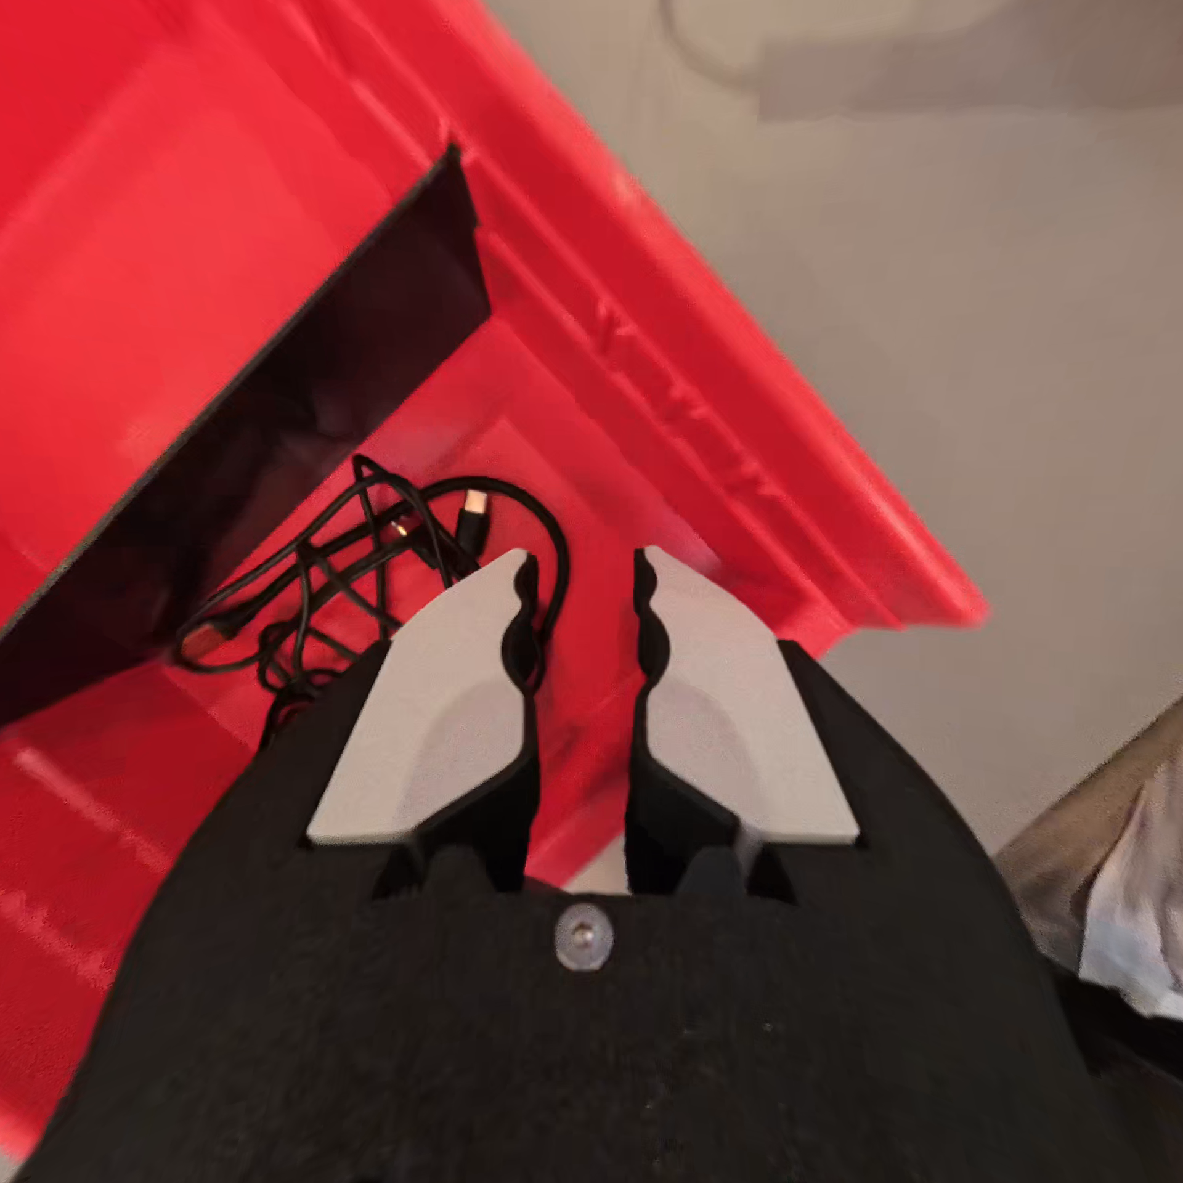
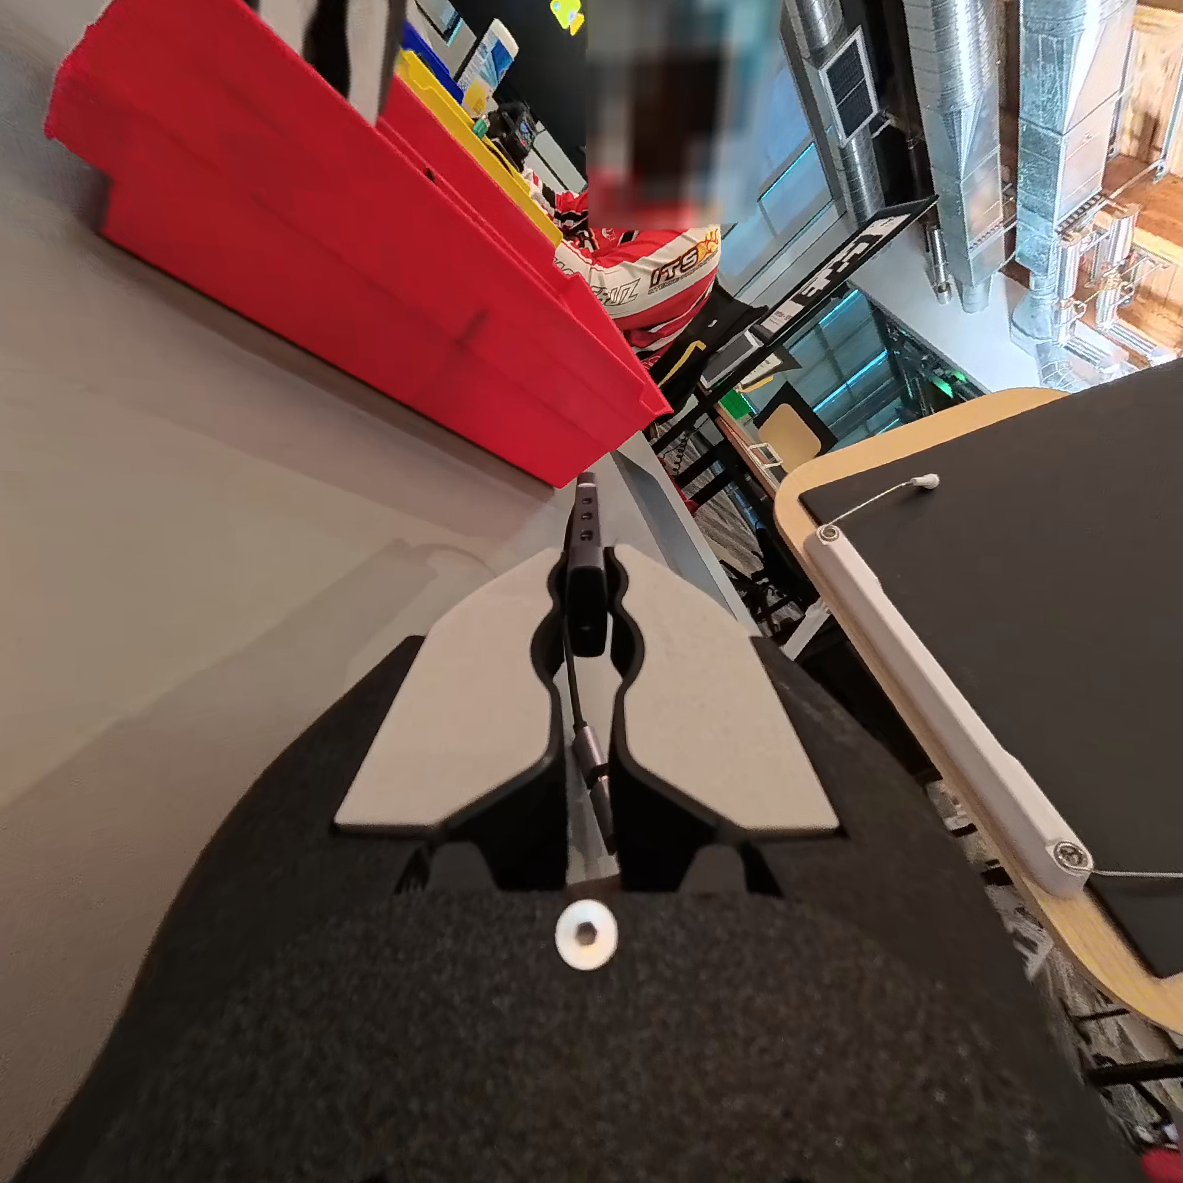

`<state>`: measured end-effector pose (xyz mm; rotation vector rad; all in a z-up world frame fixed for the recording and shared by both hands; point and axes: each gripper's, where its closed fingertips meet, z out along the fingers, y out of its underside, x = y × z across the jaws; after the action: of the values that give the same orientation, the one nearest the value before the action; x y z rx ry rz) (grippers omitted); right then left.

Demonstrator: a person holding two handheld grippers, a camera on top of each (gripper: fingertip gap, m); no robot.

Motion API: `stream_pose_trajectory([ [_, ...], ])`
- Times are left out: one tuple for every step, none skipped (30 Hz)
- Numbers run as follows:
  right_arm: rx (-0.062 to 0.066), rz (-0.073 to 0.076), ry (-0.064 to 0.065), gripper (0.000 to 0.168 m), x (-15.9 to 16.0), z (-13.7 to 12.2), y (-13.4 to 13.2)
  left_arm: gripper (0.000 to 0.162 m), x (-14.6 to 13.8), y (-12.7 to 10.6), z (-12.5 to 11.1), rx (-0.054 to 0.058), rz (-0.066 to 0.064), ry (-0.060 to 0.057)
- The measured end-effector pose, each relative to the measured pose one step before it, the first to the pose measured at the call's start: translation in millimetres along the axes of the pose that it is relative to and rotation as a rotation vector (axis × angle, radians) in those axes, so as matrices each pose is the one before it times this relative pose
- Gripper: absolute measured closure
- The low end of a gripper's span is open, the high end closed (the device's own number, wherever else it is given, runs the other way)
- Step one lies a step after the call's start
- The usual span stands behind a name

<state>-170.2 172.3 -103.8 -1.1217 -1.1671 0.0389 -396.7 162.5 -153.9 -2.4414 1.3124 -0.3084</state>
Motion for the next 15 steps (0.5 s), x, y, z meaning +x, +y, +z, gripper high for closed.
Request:
stream_pose_trajectory([
  [0.0012, 0.0076, 0.0028, 0.159, 1.17, -0.28, 0.07, 0.134, -3.71, 0.16, 10.19, -0.0419, -0.0034, 0.0107],
  [0.0014, 0.0082, 0.0028, 0.159, 1.22, -0.2, 0.25, 0.134, -3.18, -0.09, 7.5, -0.0345, 0.0039, 0.001],
  [0.0007, 0.0098, 0.0004, 0.159, 0.92, -0.19, 0.31, 0.134, -4.57, 0.67, 4.84, -0.0315, 0.0105, -0.0198],
  [0.0012, 0.0106, 0.0004, 0.16, 0.98, -0.23, 0.21, 0.135, -5.18, 0.82, 3.09, -0.0239, 0.0095, -0.0293],
  [0.002, 0.0097, 0.0007, 0.159, 0.98, -0.31, -0.01, 0.137, -2.43, 1.71, 2.41, -0.0234, 0.0043, -0.015],
  [0.0024, 0.0085, 0.0006, 0.159, 0.8, -0.4, -0.03, 0.138, 0.51, 2.57, 2.35, -0.0252, 0.0026, -0.0004],
  [0.0021, 0.0082, -0.0021, 0.159, 0.31, -0.28, -0.02, 0.139, 2.29, 2.97, 2.65, -0.0237, 0.0052, 0.0041],
  [0.001, 0.0064, -0.0046, 0.159, -0.33, 0.02, 0.11, 0.139, 3.86, 1.64, 2.28, -0.0123, 0.0055, 0.0108],
  [0.0004, 0.0034, -0.0052, 0.159, -0.57, 0.21, 0.11, 0.147, 4.45, -0.12, 0.77, 0.0023, 0.0006, 0.0148],
  [-0.0001, -0.0007, -0.0044, 0.159, -0.86, 0.15, -0.01, 0.143, 1.97, -0.29, 0.3, 0.001, -0.0031, -0.0002],
  [0.0, -0.003, -0.0052, 0.159, -1.14, 0.19, -0.07, 0.143, 0.47, -0.15, 0.12, 0.0022, -0.0051, -0.0067],
  [-0.0007, -0.003, -0.0062, 0.159, -1.44, 0.3, 0.01, 0.147, -0.05, -0.82, 0.24, 0.0085, -0.0096, -0.0057],
  [-0.0009, -0.0032, -0.0068, 0.159, -1.39, 0.28, 0.13, 0.15, -0.89, -1.13, 0.4, 0.0136, -0.0053, -0.0114],
  [-0.0007, -0.0033, -0.0041, 0.159, -1.01, 0.23, -0.02, 0.154, -0.98, -0.6, 0.27, 0.0111, -0.0009, -0.0105],
  [-0.0001, -0.0017, -0.0026, 0.159, -0.66, 0.04, -0.12, 0.157, -0.14, 0.04, 0.07, 0.0049, 0.0008, -0.0034],
])
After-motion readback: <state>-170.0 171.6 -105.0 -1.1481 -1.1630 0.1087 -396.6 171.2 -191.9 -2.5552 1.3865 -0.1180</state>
